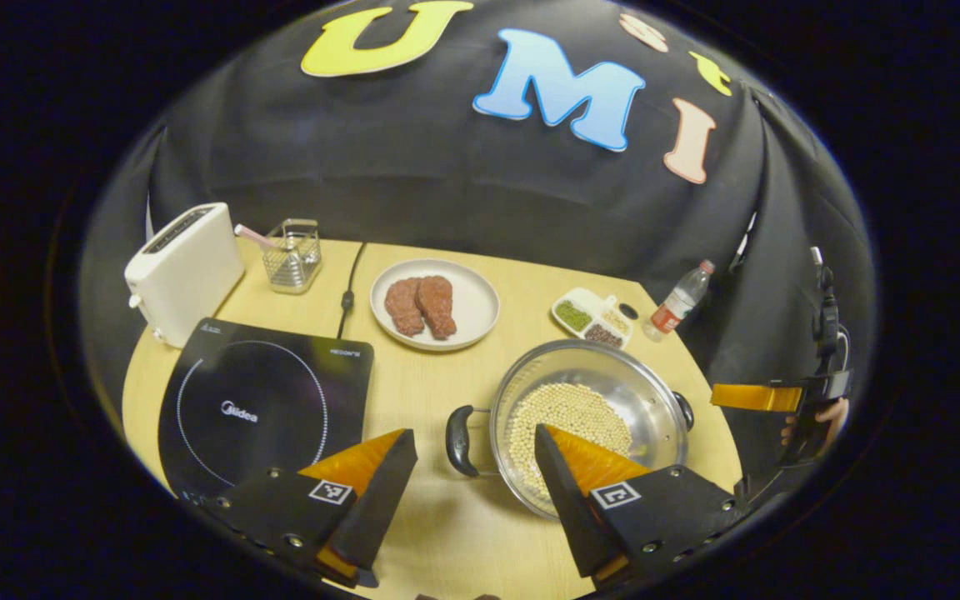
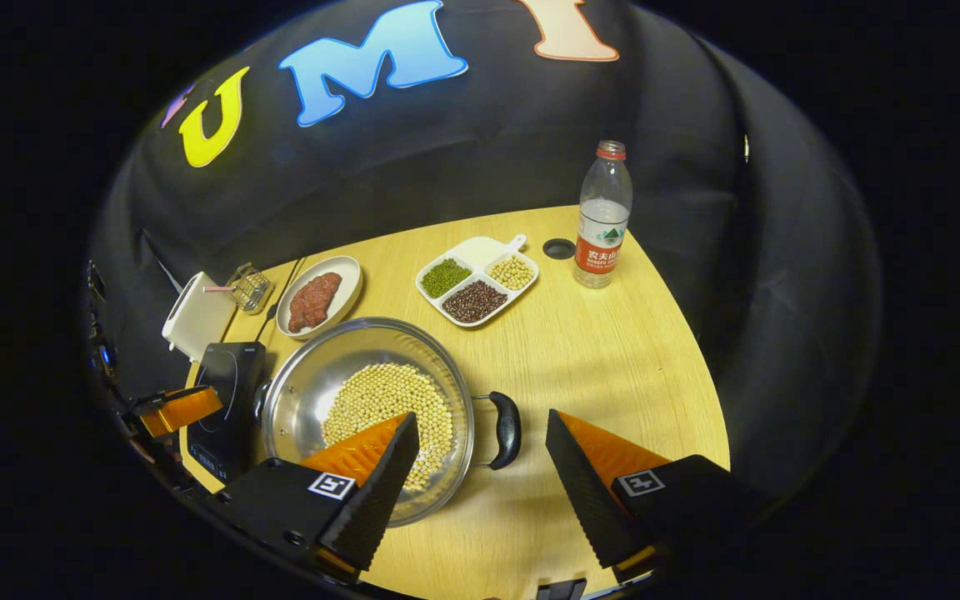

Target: First push the handle of the pot to place it horizontally, then grasp the pot with both hands and set it on the induction cooktop.

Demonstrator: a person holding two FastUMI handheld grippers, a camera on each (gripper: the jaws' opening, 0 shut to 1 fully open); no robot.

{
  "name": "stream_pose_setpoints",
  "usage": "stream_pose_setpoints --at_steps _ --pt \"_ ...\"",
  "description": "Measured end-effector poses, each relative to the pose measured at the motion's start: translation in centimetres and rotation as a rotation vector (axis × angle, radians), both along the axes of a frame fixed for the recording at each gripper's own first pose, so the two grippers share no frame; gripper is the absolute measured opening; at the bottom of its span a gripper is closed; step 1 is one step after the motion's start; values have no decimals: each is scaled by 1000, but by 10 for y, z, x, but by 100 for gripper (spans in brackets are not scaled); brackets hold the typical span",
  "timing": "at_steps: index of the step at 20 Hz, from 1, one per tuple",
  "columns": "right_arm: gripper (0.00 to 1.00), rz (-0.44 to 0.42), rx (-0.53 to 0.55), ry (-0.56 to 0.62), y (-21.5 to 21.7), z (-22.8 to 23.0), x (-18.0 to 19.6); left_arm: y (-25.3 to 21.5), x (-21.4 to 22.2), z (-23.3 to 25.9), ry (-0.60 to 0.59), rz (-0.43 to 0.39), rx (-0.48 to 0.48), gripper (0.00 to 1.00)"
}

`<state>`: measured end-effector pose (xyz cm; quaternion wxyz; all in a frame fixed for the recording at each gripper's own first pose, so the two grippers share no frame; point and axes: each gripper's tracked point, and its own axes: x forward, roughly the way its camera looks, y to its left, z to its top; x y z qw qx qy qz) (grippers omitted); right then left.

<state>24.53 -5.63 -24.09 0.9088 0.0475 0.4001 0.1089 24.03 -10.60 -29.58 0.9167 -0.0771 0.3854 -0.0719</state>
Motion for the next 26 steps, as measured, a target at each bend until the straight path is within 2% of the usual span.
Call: stream_pose_setpoints --at_steps 3,8,15,17,18,19,20,22,25,26 --pt "98 23 -3 34 3 -19 13 -2 15 -35 69 16 -9 88" --pt "98 60 -16 85 8 -53 23 -11 22 -75 148 -2 -14 88" --pt "98 55 -14 138 7 -82 29 -20 32 -99 186 -4 -16 86" --pt "91 53 7 157 11 -87 26 -20 32 -104 202 3 -25 81" --pt "94 55 17 167 13 -90 25 -21 31 -106 208 7 -33 82" --pt "83 58 22 172 14 -92 25 -23 31 -107 216 7 -43 84" --pt "72 63 21 177 16 -94 22 -15 30 -108 216 29 -8 84" --pt "71 68 18 173 18 -94 21 -18 28 -109 223 25 -29 60" --pt "61 52 25 182 18 -95 23 -18 28 -112 231 27 -37 58" --pt "60 46 28 188 18 -94 23 -18 28 -111 232 30 -42 61"
